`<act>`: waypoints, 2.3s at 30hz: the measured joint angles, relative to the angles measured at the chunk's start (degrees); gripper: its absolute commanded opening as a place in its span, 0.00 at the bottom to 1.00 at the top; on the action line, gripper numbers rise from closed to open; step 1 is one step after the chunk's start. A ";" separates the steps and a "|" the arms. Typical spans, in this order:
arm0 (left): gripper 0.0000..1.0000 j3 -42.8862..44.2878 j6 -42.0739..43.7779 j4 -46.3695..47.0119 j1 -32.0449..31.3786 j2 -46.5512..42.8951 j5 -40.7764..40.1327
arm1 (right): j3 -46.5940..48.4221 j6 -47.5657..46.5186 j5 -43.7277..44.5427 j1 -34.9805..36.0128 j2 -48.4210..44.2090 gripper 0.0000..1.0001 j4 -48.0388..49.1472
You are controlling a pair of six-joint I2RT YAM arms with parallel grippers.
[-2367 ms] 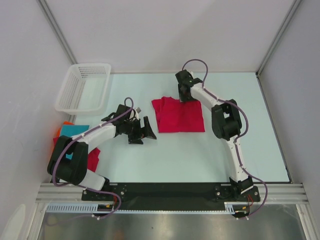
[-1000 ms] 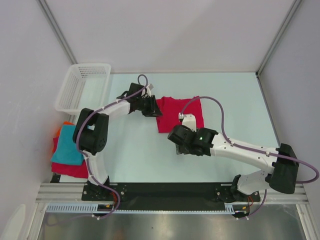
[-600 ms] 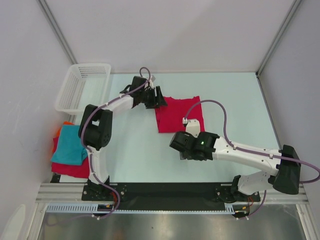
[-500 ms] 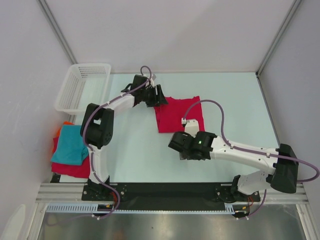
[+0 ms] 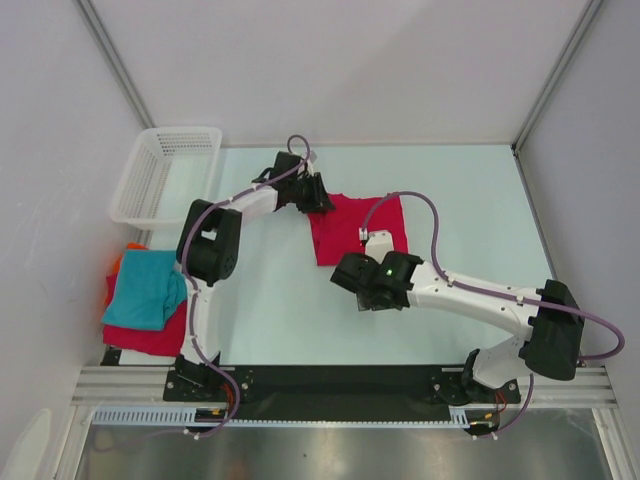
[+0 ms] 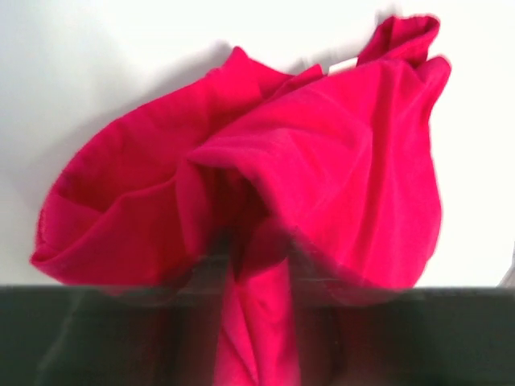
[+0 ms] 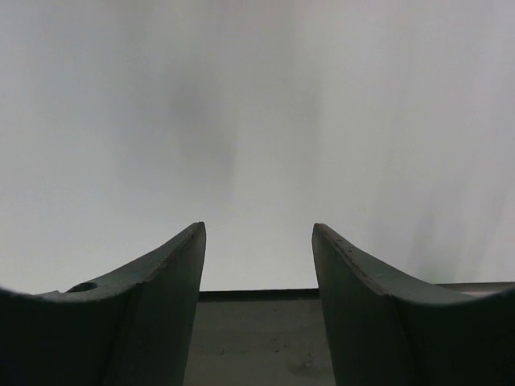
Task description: Fold and stack the t-shirts
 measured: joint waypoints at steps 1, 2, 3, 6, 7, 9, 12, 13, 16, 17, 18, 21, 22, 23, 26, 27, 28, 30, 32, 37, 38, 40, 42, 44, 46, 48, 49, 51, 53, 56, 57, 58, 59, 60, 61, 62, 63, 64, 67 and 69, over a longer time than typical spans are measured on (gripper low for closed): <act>0.00 0.07 -0.26 0.02 0.00 0.28 -0.02 | 0.00 -0.11 0.00 -0.22 0.00 0.61 -0.02; 0.00 0.11 -0.26 0.17 -0.02 0.59 0.02 | 0.00 -0.17 0.02 -0.37 0.02 0.61 -0.07; 0.00 0.20 -0.26 0.39 -0.02 0.87 0.07 | 0.00 -0.20 0.00 -0.44 0.02 0.61 -0.11; 0.00 0.26 -0.28 0.68 -0.09 1.49 0.13 | 0.00 -0.22 0.00 -0.55 0.07 0.61 -0.17; 0.00 0.26 -0.28 0.74 -0.09 1.57 0.13 | 0.00 -0.22 0.00 -0.66 0.13 0.61 -0.20; 0.00 0.26 -0.26 0.79 -0.09 1.60 0.07 | 0.00 -0.22 0.00 -0.76 0.42 0.61 -0.20; 0.00 0.26 -0.20 0.98 -0.09 1.60 -0.24 | 0.00 -0.39 -0.02 -1.03 1.42 0.61 0.04; 0.00 0.26 -0.20 0.96 -0.09 1.57 -0.50 | 0.00 -0.46 -0.04 -1.09 1.84 0.61 0.20; 0.00 0.26 -0.22 0.94 0.09 1.33 -0.96 | 0.00 -0.61 -0.09 -1.20 3.23 0.61 0.76; 0.00 0.26 -0.22 0.96 0.17 1.22 -1.11 | 0.00 -0.61 -0.09 -1.22 3.82 0.61 0.98; 0.00 0.26 -0.24 0.94 0.28 1.16 -1.20 | 0.00 -0.61 -0.11 -1.22 4.42 0.61 1.14; 0.00 0.26 -0.28 0.92 0.57 1.03 -1.66 | 0.02 -0.61 -0.24 -1.22 5.57 0.61 1.40; 0.00 0.26 -0.35 0.90 0.74 1.03 -1.92 | 0.00 -0.59 -0.24 -1.22 5.64 0.61 1.42; 0.00 0.26 -0.46 0.87 0.94 1.03 -2.03 | 0.02 -0.59 -0.22 -1.22 5.64 0.61 1.44; 0.00 0.15 -1.33 0.87 1.40 1.03 -2.27 | 0.00 -0.57 -0.22 -1.25 5.64 0.61 1.46; 0.00 0.11 -1.51 0.85 1.51 1.03 -2.54 | 0.00 -0.55 -0.22 -1.27 5.64 0.61 1.46; 0.00 0.04 -1.77 0.85 1.55 1.03 -2.78 | 0.00 -0.55 -0.22 -1.36 5.64 0.61 1.46; 0.00 -0.07 -1.99 0.79 1.60 1.03 -3.80 | -0.02 -0.55 -0.22 -1.49 5.64 0.61 1.49; 0.02 -0.07 -2.36 0.79 1.60 1.03 -4.33 | -0.04 -0.55 -0.22 -1.55 5.64 0.61 1.51; 0.66 -0.04 -2.62 0.46 1.60 1.03 -4.96 | -0.50 -0.55 -0.22 -1.81 5.64 0.61 1.57; 0.77 -0.04 -2.95 0.33 1.62 1.03 -5.16 | -0.57 -0.55 -0.22 -1.88 5.64 0.61 1.60; 0.99 -0.04 -2.95 0.28 1.73 1.01 -5.38 | -0.68 -0.55 -0.22 -1.92 5.64 0.61 1.68; 1.00 -0.15 -3.39 0.83 1.81 0.57 -5.18 | -0.81 -0.52 -0.22 -1.97 5.64 0.61 1.81; 1.00 -2.73 -3.39 2.03 1.81 -1.68 -6.10 | -1.14 -0.50 -0.24 -1.97 5.64 0.61 2.19; 1.00 -6.69 -3.30 2.71 1.90 -4.96 -7.08 | -1.60 -0.39 -0.26 -1.92 5.64 0.61 2.58; 1.00 -12.09 -3.28 3.63 1.99 -9.57 -8.22 | -1.97 -0.24 -0.28 -1.79 5.64 0.61 2.82; 1.00 -14.95 -3.28 4.22 2.03 -12.28 -8.68 | -2.10 -0.13 -0.28 -1.64 5.64 0.61 2.86; 1.00 -18.64 -3.30 4.59 2.05 -16.81 -9.33 | -2.29 0.07 -0.28 -1.09 5.64 0.61 3.08; 1.00 -21.77 -3.45 6.27 2.03 -20.68 -9.49 | -2.32 0.31 -0.26 -0.33 5.64 0.61 3.21; 1.00 -27.15 -3.91 9.75 1.81 -25.03 -9.62 | -2.32 0.94 -0.26 0.74 5.49 0.61 3.15; 1.00 -29.53 -4.35 10.80 1.60 -26.32 -9.75 | -2.32 1.16 -0.26 1.07 5.33 0.61 3.08; 1.00 -31.93 -4.66 11.85 1.36 -27.28 -10.03 | -2.32 1.36 -0.26 1.33 5.07 0.61 2.91; 1.00 -34.34 -4.94 12.90 0.96 -27.96 -10.54 | -2.32 1.57 -0.24 1.66 4.66 0.61 2.56; 1.00 -36.59 -5.33 13.64 0.35 -28.28 -10.97 | -2.32 1.64 -0.24 1.81 4.33 0.61 2.27; 1.00 -38.82 -5.84 14.56 -0.33 -28.33 -11.21 | -2.32 1.84 -0.20 1.99 3.87 0.61 1.86; 1.00 -40.98 -6.34 15.37 -1.14 -28.33 -11.52 | -2.32 2.03 -0.11 2.12 3.41 0.61 1.33; 1.00 -42.97 -6.86 15.89 -1.92 -28.33 -11.72 | -2.32 2.14 -0.02 2.25 2.91 0.61 0.70; 1.00 -44.59 -7.63 17.88 -2.51 -28.41 -11.67 | -2.27 2.27 0.04 2.34 2.40 0.61 0.00; 1.00 -45.92 -8.94 21.51 -3.69 -28.59 -12.15 | -1.90 2.54 0.44 2.34 1.22 0.61 -2.16; 1.00 -46.42 -9.92 24.28 -3.87 -27.82 -12.22 | -1.49 2.67 0.87 2.34 0.68 0.61 -3.72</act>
